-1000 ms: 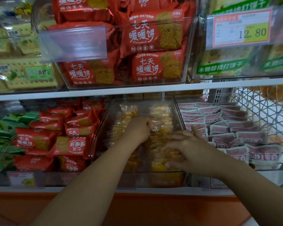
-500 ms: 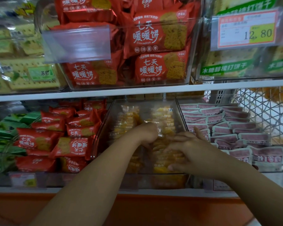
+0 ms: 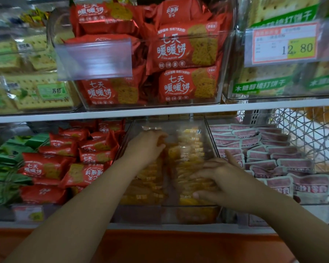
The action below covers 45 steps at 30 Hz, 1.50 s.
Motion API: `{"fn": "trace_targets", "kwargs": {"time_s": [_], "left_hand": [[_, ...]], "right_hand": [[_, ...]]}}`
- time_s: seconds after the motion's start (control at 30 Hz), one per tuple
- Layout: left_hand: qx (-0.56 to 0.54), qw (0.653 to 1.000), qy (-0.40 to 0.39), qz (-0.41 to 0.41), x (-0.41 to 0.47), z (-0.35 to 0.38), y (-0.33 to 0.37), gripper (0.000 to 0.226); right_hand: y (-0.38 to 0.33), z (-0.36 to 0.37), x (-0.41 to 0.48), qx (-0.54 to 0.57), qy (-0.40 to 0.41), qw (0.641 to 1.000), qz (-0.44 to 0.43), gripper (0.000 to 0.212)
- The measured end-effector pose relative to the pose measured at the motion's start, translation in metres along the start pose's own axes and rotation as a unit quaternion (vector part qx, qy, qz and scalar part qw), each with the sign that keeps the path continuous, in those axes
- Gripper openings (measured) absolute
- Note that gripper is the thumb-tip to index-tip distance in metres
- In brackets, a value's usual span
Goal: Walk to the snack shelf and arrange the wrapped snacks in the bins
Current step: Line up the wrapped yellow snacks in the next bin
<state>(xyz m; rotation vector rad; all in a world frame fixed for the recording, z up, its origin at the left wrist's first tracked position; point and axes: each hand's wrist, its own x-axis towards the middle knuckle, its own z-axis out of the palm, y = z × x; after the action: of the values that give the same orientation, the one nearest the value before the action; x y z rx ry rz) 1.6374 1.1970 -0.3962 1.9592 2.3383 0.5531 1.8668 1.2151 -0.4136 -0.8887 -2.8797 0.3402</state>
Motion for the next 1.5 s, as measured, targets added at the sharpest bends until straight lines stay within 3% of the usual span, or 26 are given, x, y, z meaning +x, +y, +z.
{"fn": "trace_targets", "kwargs": {"time_s": [0.1,0.2,0.33,0.47,0.63,0.87,1.0,1.13,1.27,1.4,1.5], "left_hand": [[0.102,0.994,-0.047,0.007,0.014,0.011,-0.001,0.025],[0.113,0.992,-0.055,0.017,0.024,0.023,0.0,0.021],[0.111,0.991,-0.057,0.038,0.034,0.033,0.003,0.019],[0.106,0.986,-0.101,0.082,0.045,0.033,0.011,0.016],[0.081,0.982,-0.135,0.099,0.049,0.028,0.014,0.018],[0.007,0.996,-0.056,0.07,0.041,0.03,0.017,0.025],[-0.064,0.996,-0.05,0.029,0.036,0.036,0.021,0.024],[-0.099,0.983,-0.152,0.01,0.036,0.033,0.024,0.026],[-0.18,0.946,-0.266,-0.04,0.035,0.019,0.026,0.032],[-0.286,0.935,-0.19,-0.09,0.023,0.034,0.029,0.039],[-0.398,0.889,-0.128,-0.187,0.021,0.049,0.032,0.056]], "right_hand": [[0.002,0.0,0.004,0.028,0.034,0.999,-0.012,0.061],[0.013,0.003,0.009,0.043,0.113,0.993,-0.013,0.075],[0.032,0.008,0.016,0.051,0.162,0.985,0.025,0.067],[0.036,0.01,0.021,0.091,0.153,0.983,0.048,0.041],[0.04,0.013,0.024,0.118,0.145,0.981,0.053,0.036],[0.044,0.014,0.025,0.146,0.144,0.978,0.044,0.034],[0.044,0.014,0.027,0.141,0.138,0.979,0.049,0.035],[0.042,0.014,0.031,0.127,0.139,0.981,0.051,0.034],[0.041,0.015,0.031,0.137,0.139,0.979,0.053,0.032],[0.039,0.014,0.029,0.146,0.131,0.979,0.052,0.03],[0.038,0.014,0.027,0.152,0.124,0.979,0.052,0.037]]}}
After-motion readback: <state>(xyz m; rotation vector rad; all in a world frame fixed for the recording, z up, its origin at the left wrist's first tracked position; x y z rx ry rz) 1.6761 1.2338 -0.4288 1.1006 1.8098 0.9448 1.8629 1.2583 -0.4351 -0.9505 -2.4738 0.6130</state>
